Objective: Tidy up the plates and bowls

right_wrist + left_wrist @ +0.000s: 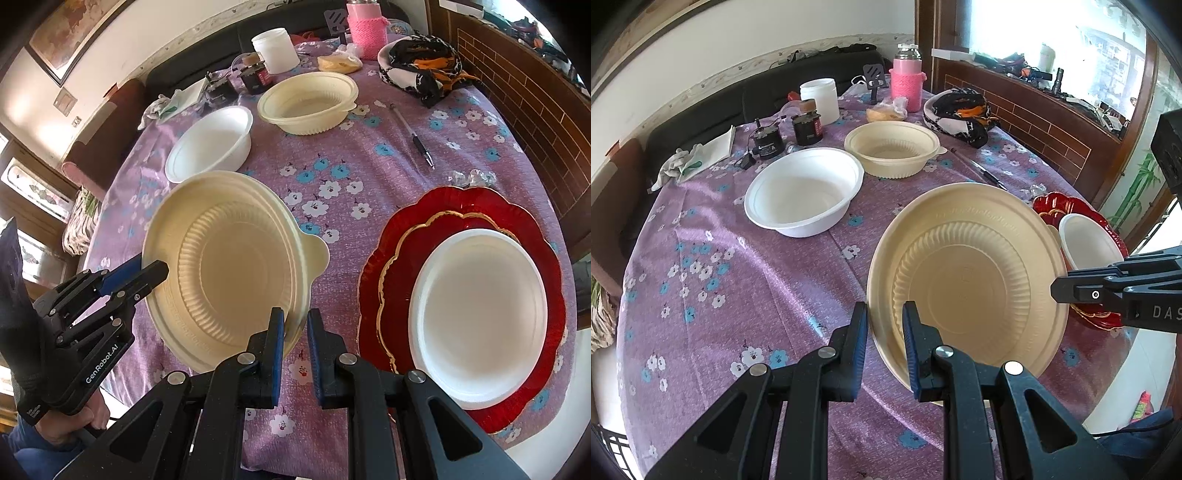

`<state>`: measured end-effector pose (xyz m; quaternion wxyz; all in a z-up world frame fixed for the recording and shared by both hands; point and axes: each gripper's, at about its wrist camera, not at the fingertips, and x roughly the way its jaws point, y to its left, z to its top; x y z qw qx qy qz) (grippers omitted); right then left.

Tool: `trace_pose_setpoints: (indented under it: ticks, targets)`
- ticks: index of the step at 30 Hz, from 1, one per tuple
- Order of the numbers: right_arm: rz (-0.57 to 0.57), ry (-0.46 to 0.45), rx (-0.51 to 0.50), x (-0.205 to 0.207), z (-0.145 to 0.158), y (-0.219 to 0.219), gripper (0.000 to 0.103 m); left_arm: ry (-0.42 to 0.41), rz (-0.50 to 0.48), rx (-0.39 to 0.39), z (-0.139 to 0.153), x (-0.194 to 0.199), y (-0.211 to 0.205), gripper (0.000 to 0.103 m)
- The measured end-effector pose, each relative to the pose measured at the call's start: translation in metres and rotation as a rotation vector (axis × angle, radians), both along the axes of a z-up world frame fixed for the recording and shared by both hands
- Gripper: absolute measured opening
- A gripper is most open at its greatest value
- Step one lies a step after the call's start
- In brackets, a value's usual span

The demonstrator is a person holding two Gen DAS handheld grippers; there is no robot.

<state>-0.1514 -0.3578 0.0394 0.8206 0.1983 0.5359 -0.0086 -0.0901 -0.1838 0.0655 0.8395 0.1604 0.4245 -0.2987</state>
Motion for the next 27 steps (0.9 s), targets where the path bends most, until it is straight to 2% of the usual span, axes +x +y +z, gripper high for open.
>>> trace_pose_setpoints:
  ticks: [11,20,27]
  targets:
    - [-0.082,-0.057,0.013,-0.025,0.021,-0.029,0.014,-0.031,-0.108,0.000,0.019,-0.011,-0.036,0.018]
    - [-0.241,-0.118,0.070,-0.072,0.047,-0.081,0.014,-0.025,-0.242,-0.016,0.036,-0.029,-0.091,0.018]
    - [-0.367,-0.114,0.102,-0.106,0.044,-0.115,0.014,0.017,-0.345,0.000,0.032,-0.042,-0.136,0.021]
